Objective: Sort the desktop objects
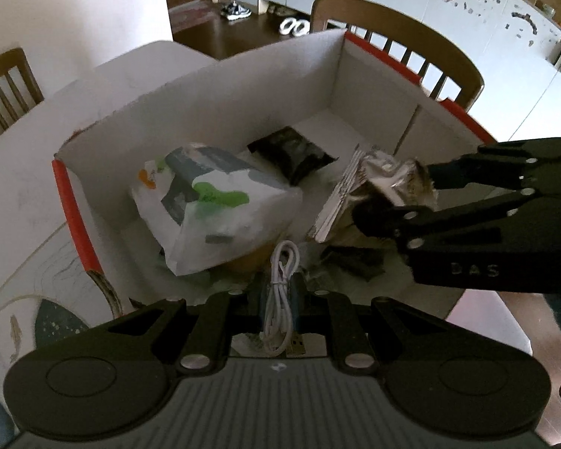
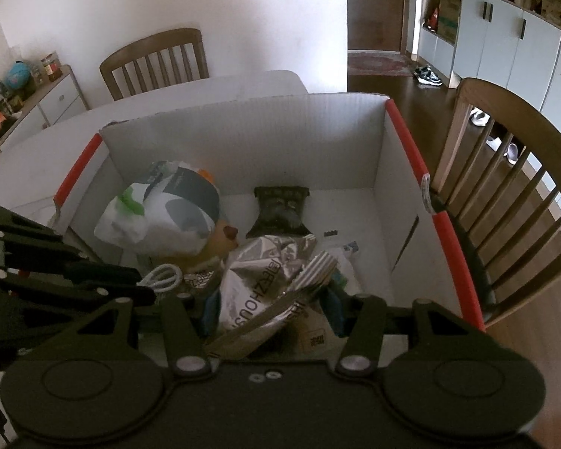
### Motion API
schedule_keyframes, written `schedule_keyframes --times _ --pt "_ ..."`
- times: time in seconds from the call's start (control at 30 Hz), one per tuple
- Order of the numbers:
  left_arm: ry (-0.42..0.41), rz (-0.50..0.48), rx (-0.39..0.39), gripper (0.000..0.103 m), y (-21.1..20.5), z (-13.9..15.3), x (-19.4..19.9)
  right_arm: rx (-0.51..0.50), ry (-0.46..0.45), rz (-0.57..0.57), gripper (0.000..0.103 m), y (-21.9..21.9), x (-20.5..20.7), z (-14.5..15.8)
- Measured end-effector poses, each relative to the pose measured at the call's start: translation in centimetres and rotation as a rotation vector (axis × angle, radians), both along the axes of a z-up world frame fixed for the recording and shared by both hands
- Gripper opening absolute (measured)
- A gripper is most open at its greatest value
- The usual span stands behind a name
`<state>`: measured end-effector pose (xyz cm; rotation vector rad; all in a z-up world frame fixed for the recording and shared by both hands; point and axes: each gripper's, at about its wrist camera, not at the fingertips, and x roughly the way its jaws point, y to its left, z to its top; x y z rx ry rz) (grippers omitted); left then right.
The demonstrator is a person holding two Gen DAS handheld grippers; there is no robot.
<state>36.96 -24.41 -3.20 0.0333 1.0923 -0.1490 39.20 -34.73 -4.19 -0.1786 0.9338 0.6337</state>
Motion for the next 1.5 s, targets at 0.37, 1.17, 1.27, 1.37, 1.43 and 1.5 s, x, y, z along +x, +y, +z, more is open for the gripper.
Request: schedule_keyframes --times 0.37,1.17,1.27,1.37,1.43,1.5 --pt "0.037 -0.006 -0.009 0.012 0.2 -0.8 0.4 0.009 -0.002 -0.012 0.059 -0.9 -0.3 0.6" --pt "-0.06 0.015 -0.089 0.043 -0.1 2.6 -3.0 0.086 -0.067 -0.035 0.07 -2.9 -2.6 4.3" --pt "-0.084 0.025 -0.099 0.045 0.2 3.5 -3.9 0.096 -0.079 -0.034 0.07 -3.0 -3.1 5.0" --pt "-0.108 0.035 -0.106 0.052 0.5 4.4 -4.7 0.106 -0.089 -0.033 0.07 -3.0 -3.7 5.6" --pt "-0.122 0.042 -0.113 0.053 0.7 4.9 -5.2 0.112 -0.094 -0.028 0.07 -2.8 -4.2 6.1" --pt "-0.133 0.05 -0.116 0.053 0.9 5.4 -5.6 0.116 -0.102 -0.025 0.07 -2.7 -4.7 6.5"
